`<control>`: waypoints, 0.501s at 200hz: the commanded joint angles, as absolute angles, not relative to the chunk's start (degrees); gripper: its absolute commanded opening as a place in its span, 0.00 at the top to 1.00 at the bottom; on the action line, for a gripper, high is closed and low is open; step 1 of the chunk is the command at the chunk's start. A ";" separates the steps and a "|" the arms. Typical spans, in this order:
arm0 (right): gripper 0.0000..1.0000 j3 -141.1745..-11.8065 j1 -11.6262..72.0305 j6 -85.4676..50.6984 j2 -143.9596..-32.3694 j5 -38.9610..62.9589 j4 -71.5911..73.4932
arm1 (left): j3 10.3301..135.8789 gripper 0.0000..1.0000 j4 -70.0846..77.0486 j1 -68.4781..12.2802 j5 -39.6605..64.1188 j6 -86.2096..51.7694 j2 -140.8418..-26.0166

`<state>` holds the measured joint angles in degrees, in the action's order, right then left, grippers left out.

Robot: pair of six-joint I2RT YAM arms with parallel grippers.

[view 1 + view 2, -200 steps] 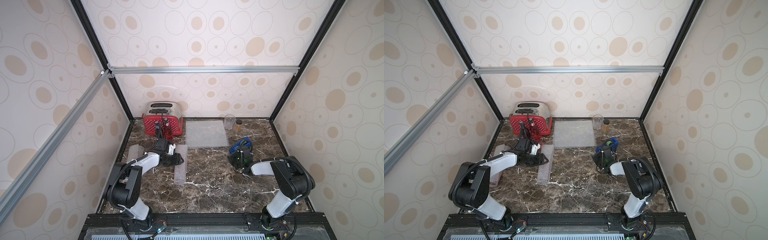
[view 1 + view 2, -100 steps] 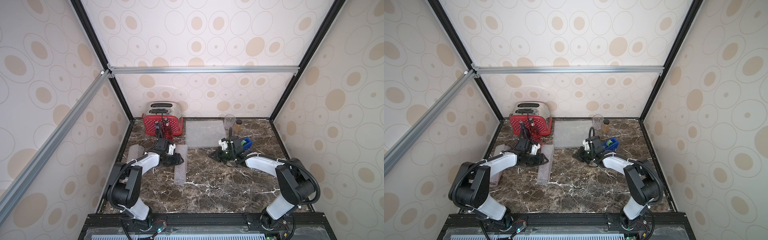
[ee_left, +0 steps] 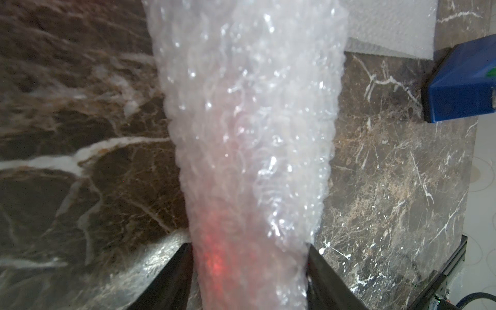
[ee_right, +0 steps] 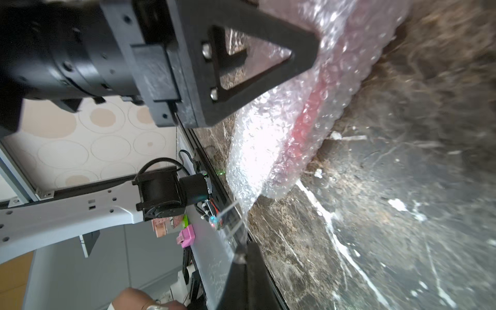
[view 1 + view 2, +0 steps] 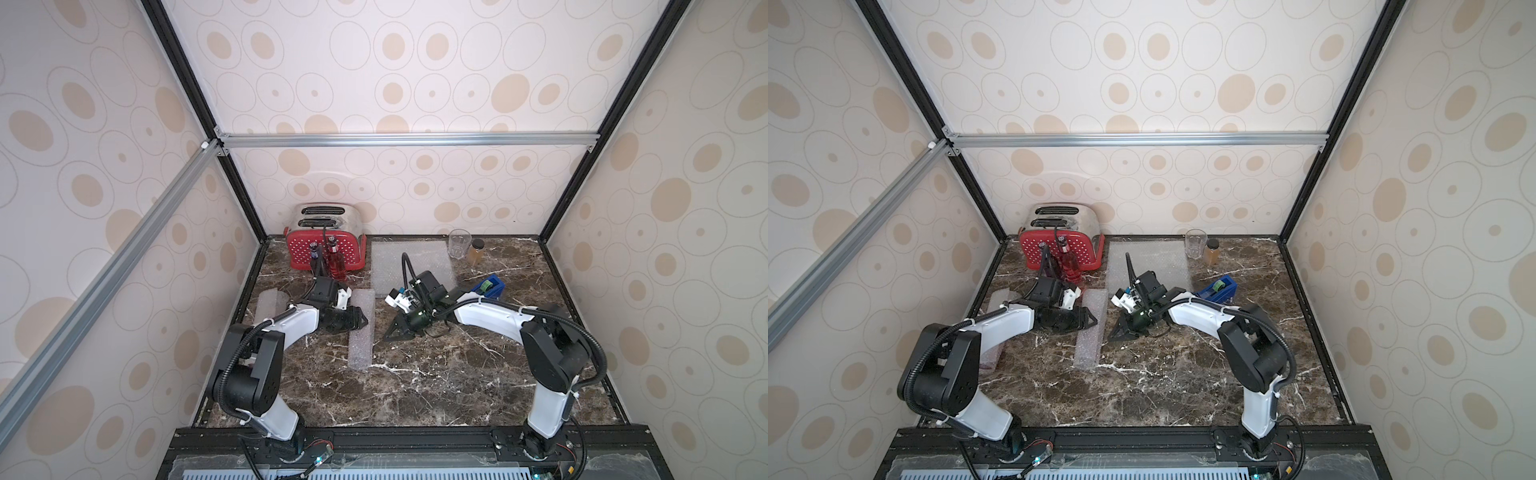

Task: Wrap wine bottles in bubble wrap
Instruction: Stick the tape on the bubble wrap.

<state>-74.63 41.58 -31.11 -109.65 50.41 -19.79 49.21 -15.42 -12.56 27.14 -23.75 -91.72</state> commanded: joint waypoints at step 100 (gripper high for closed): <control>1.00 -96.10 43.16 -25.65 -128.77 53.84 -33.22 | 49.88 0.38 -18.72 -12.78 25.84 -22.68 -92.99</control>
